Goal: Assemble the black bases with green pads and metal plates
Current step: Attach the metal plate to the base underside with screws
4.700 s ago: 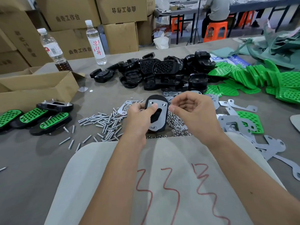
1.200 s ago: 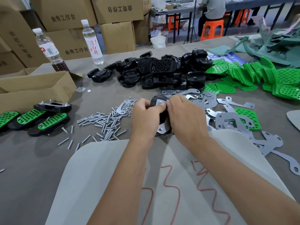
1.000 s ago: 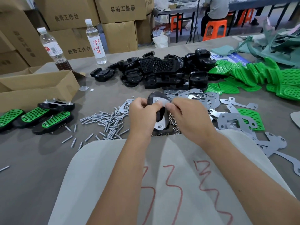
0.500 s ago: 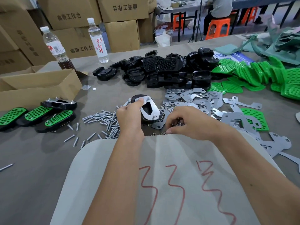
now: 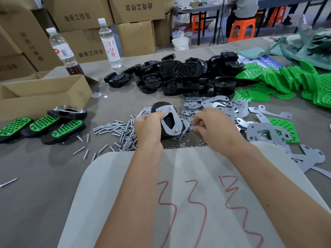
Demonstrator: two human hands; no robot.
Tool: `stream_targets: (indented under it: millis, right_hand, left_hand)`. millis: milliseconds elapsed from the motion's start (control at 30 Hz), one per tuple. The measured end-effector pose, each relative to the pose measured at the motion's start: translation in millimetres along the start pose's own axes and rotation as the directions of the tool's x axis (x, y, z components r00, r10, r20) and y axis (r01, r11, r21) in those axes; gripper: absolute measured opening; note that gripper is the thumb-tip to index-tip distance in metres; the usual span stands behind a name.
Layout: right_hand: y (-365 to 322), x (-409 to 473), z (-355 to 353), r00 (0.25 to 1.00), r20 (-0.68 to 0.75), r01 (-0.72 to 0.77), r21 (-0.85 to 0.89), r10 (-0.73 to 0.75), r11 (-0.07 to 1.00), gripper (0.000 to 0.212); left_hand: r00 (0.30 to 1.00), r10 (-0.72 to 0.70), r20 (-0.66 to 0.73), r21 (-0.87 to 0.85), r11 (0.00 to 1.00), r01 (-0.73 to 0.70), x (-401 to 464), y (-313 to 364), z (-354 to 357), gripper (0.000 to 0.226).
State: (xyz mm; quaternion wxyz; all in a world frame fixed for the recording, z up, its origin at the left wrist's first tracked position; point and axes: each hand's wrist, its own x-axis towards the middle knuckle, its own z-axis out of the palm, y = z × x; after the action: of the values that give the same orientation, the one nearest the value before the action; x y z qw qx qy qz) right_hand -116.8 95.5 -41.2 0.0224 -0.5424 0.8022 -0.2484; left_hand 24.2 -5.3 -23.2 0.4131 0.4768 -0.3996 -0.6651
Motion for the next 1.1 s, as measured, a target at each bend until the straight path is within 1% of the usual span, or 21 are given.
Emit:
stream_targets:
  millis: [67,167,200,267,333,367,433,500,567,633,667,733,800,933,1000,1100]
  right_hand:
    - [3,-1,-1,1.0,-0.021,0.001,0.003,-0.001,1.0,0.018]
    - [5,-2,-1,0.995,-0.1,0.018,0.044,-0.014,0.999,0.019]
    - [5,-1,-1,0.988,-0.155,0.032,0.098,-0.017,0.995,0.016]
    - [6,0,-2,0.965,-0.262,0.061,0.26,0.009,0.964,0.011]
    - [7,-2,-3,0.948,-0.312,0.071,0.387,0.058,0.919,0.011]
    - [7,-2,-4,0.947,-0.312,0.065,0.416,0.075,0.907,0.012]
    - [8,-2,-3,0.95,-0.297,0.05,0.458,0.1,0.887,0.017]
    - [7,-3,-3,0.949,-0.291,0.051,0.527,0.124,0.848,0.018]
    - [6,-3,-5,0.949,-0.289,0.072,0.596,0.13,0.8,0.015]
    - [5,-4,-6,0.952,-0.277,0.083,0.649,0.133,0.757,0.014]
    - [5,-4,-6,0.953,-0.273,0.086,0.665,0.134,0.742,0.015]
    - [3,-5,-5,0.954,-0.271,0.096,0.684,0.13,0.724,0.015]
    - [-2,-5,-4,0.948,-0.3,0.136,0.685,0.107,0.716,0.017]
    - [-9,-4,0,0.922,-0.384,0.232,0.626,0.036,0.745,0.012]
    - [-11,-1,2,0.921,-0.387,0.228,0.63,0.047,0.742,0.01]
    - [-10,3,4,0.935,-0.351,0.209,0.648,0.043,0.733,0.012]
  left_hand:
    - [1.0,-0.003,0.023,0.01,1.0,0.003,3,-2,1,0.017]
    - [0.997,0.02,0.073,0.071,0.997,-0.025,4,-5,2,0.021]
    - [0.996,0.032,0.088,0.102,0.994,-0.041,3,-5,3,0.022]
    - [0.993,0.05,0.108,0.174,0.982,-0.068,1,-5,4,0.02]
    - [0.991,0.058,0.12,0.226,0.97,-0.085,1,-5,3,0.012]
    - [0.99,0.056,0.129,0.245,0.966,-0.086,0,-5,3,0.012]
    - [0.987,0.051,0.15,0.277,0.957,-0.092,1,-5,2,0.022]
    - [0.982,0.034,0.185,0.299,0.95,-0.089,0,-5,2,0.016]
    - [0.971,0.006,0.24,0.309,0.947,-0.082,-3,-3,2,0.008]
    - [0.957,-0.027,0.289,0.322,0.944,-0.071,-7,-1,3,0.008]
    - [0.952,-0.034,0.305,0.32,0.945,-0.069,-8,-1,3,0.006]
    - [0.947,-0.042,0.319,0.317,0.946,-0.065,-10,0,3,0.012]
    - [0.939,-0.05,0.341,0.31,0.949,-0.062,-11,1,3,0.013]
    - [0.917,-0.045,0.396,0.258,0.964,-0.064,-14,1,4,0.013]
    - [0.909,-0.039,0.414,0.247,0.967,-0.071,-15,0,5,0.013]
    - [0.907,-0.032,0.42,0.241,0.968,-0.077,-15,-2,5,0.015]
